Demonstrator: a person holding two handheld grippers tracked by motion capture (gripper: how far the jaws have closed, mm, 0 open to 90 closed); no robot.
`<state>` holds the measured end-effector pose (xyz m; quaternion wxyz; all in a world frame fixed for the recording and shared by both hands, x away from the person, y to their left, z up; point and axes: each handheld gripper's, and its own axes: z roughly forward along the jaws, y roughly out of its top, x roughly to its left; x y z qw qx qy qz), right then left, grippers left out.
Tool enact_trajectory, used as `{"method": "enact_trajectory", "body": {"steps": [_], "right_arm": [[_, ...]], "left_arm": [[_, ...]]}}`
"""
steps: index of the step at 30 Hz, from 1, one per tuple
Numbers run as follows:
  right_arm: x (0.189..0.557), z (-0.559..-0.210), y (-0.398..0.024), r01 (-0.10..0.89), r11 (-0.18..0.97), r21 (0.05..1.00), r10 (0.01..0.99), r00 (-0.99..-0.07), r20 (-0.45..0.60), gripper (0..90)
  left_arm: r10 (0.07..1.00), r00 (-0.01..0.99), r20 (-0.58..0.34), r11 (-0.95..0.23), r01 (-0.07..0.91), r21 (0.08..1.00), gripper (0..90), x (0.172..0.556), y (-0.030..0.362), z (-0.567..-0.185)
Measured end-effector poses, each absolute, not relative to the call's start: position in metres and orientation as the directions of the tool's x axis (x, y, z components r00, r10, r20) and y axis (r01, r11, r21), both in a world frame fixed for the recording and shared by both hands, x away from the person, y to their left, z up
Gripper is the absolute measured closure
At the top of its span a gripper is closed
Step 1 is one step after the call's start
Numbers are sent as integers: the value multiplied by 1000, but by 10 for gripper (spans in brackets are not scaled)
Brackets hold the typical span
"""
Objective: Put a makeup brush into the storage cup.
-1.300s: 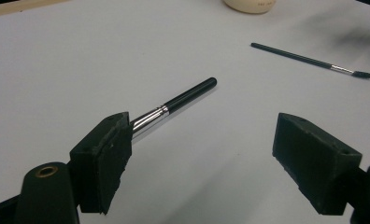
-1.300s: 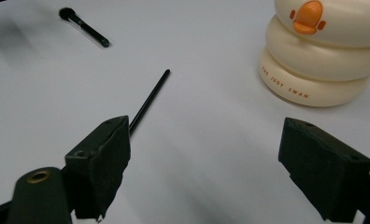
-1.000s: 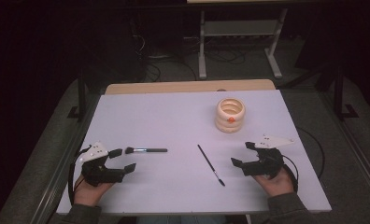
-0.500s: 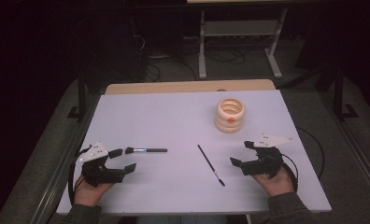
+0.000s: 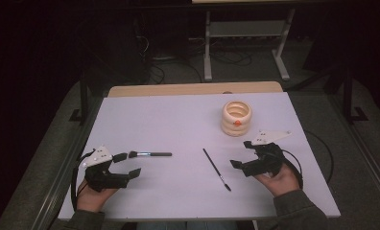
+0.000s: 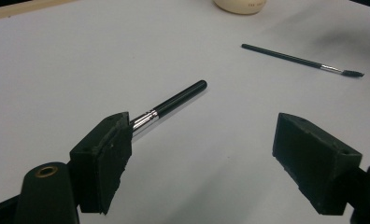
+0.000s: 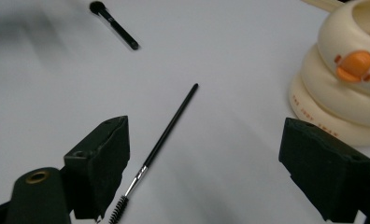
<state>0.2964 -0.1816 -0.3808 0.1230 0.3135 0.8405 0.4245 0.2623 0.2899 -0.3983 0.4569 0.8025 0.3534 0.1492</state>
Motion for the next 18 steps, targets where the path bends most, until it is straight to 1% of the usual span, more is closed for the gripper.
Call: {"method": "enact_trajectory", "body": {"steps": [4, 9, 13, 18], "right_arm": [[303, -373, -171, 421, 475, 773, 615, -787, 50, 153], [310, -368, -162, 412, 488, 770, 595, -802, 53, 154], [314, -363, -156, 418, 477, 773, 580, -810, 80, 155], [319, -356, -146, 407, 493, 769, 562, -824, 75, 165]], "left_arm": [[707, 702, -86, -326, 430, 842, 195, 262, 290, -397], [703, 706, -89, -320, 425, 847, 195, 263, 290, -399], [704, 705, -89, -319, 426, 847, 195, 262, 291, -398], [703, 705, -90, -320, 427, 846, 195, 262, 291, -398]]}}
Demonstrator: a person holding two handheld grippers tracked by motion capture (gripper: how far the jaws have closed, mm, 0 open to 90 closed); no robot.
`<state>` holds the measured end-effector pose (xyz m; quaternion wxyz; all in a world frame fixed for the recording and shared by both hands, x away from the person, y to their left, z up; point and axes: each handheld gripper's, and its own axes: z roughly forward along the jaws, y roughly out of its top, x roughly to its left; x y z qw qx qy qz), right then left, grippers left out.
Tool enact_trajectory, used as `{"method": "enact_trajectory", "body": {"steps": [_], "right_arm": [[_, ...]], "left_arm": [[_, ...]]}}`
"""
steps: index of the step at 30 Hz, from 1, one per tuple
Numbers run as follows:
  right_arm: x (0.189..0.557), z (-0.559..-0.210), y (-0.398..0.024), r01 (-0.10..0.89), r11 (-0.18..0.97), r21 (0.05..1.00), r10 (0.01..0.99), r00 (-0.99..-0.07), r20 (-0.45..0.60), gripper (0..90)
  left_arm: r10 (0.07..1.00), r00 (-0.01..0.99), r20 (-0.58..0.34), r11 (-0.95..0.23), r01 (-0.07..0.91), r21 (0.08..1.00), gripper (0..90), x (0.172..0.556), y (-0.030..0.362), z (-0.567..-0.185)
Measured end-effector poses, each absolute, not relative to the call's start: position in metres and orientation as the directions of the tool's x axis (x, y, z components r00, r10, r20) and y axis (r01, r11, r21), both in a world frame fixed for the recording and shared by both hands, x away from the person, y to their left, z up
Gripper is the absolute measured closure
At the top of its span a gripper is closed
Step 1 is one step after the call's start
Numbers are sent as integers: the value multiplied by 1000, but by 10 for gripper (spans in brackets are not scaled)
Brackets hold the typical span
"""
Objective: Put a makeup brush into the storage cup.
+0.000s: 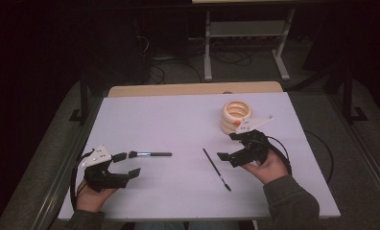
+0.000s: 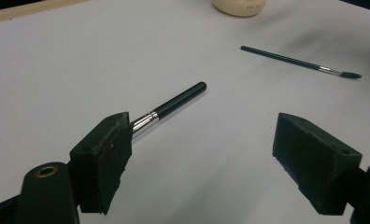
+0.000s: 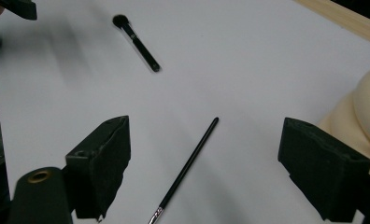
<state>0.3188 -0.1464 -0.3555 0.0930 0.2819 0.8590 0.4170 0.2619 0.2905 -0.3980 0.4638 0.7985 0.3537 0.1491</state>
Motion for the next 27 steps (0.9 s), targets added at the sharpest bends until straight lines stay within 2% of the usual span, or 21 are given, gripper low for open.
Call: {"method": "enact_trajectory", "body": {"steps": [16, 27], "right_arm": [[340, -344, -118, 406, 523, 749, 522, -848, 95, 192], [355, -334, -85, 361, 578, 732, 467, -882, 65, 193]], "left_arm": [[703, 706, -89, -313, 420, 852, 197, 261, 291, -397], [698, 709, -94, -313, 421, 851, 197, 263, 292, -397]]}}
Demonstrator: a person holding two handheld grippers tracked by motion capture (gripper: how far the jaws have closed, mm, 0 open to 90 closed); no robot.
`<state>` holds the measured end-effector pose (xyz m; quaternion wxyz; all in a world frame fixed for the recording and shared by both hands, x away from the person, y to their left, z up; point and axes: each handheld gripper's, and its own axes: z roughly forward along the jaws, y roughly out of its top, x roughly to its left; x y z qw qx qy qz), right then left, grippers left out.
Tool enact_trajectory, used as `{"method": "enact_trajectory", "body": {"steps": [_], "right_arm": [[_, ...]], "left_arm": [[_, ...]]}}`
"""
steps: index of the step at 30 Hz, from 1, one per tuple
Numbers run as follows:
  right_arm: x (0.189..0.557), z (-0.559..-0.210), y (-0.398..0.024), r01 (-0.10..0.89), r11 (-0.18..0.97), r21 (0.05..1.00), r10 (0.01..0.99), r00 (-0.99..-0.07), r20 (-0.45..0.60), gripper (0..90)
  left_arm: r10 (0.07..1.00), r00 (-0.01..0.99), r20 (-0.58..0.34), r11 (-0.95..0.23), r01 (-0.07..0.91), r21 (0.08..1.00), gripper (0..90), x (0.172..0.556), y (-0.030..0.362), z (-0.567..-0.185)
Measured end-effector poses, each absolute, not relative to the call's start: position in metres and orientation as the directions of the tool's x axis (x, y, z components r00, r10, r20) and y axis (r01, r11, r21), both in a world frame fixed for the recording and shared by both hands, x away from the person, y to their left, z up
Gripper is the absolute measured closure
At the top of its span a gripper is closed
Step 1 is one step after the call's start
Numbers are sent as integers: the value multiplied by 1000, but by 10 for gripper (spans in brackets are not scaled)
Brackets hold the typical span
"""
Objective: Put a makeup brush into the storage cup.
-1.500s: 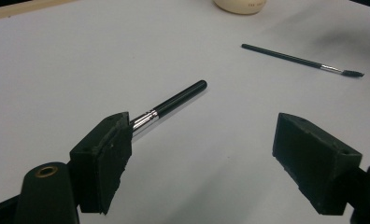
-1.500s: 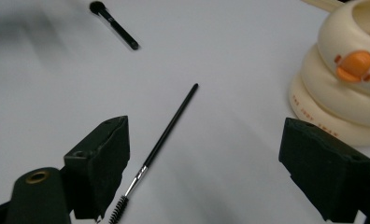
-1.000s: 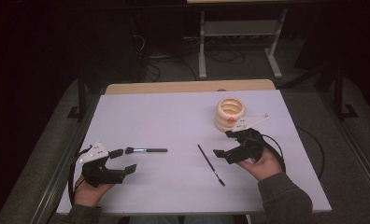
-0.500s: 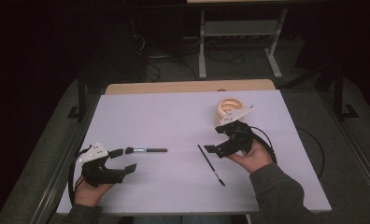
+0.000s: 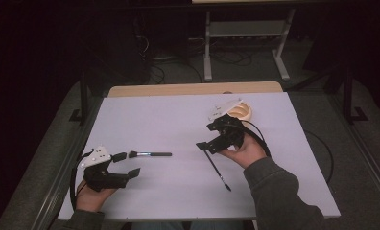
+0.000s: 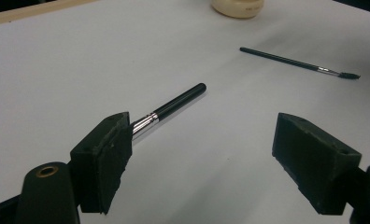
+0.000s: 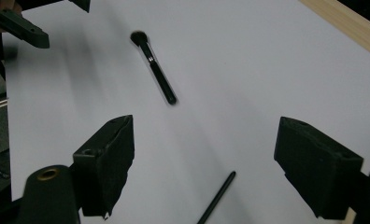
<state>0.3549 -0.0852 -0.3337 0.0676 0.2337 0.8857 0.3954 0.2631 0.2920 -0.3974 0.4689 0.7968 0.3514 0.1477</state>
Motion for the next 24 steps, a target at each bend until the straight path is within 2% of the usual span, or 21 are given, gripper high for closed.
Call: {"method": "enact_trajectory", "body": {"steps": [24], "right_arm": [[388, -340, -16, 285, 682, 673, 363, -931, 27, 207]], "left_arm": [[695, 714, -84, -320, 412, 853, 196, 262, 291, -396]]}}
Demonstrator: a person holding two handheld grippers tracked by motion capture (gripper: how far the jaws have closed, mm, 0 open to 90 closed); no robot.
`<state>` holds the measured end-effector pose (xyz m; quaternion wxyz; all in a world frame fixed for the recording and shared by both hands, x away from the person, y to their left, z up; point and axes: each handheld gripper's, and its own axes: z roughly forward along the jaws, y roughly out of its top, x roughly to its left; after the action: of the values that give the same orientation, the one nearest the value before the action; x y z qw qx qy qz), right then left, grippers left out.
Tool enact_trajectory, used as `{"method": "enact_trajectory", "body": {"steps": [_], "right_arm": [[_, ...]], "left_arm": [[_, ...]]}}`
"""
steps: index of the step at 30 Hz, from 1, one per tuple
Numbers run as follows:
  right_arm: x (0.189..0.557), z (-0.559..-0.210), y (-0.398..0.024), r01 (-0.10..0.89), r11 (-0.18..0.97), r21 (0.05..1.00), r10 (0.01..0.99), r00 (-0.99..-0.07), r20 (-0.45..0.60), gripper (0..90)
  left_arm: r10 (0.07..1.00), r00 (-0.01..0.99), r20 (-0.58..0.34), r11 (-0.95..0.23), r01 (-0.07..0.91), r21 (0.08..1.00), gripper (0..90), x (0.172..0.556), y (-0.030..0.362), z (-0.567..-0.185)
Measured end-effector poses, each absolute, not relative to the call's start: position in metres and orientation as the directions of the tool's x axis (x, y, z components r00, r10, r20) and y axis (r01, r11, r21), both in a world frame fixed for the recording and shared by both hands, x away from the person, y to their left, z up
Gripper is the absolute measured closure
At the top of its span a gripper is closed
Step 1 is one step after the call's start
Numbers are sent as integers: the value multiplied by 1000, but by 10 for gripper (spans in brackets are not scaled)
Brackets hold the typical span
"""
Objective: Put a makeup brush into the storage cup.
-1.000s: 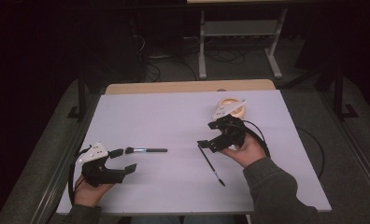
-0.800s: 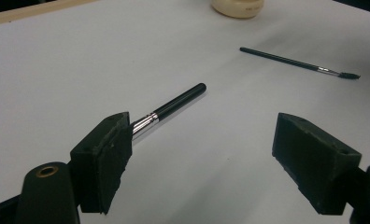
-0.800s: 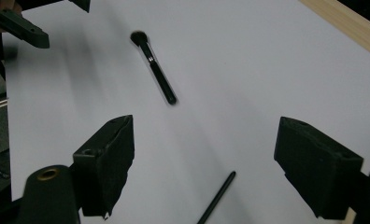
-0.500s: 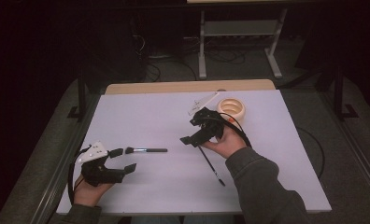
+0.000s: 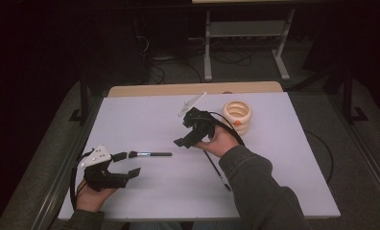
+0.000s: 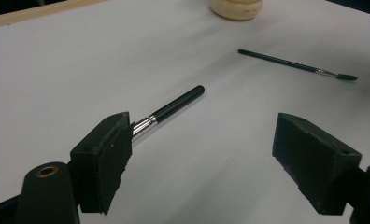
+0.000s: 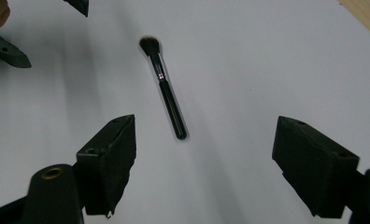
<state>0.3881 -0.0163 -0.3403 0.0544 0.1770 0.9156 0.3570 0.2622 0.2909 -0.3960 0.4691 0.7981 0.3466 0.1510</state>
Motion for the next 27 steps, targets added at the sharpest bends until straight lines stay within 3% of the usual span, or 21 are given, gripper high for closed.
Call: {"method": "enact_trajectory", "body": {"steps": [17, 27], "right_arm": [[404, -361, 32, 231, 750, 620, 277, -961, 24, 234], [408, -380, 50, 205, 795, 571, 231, -973, 27, 294]], "left_arm": [[690, 719, -82, -330, 413, 849, 196, 263, 290, -396], [688, 722, -77, -336, 411, 848, 197, 263, 290, -397]]}}
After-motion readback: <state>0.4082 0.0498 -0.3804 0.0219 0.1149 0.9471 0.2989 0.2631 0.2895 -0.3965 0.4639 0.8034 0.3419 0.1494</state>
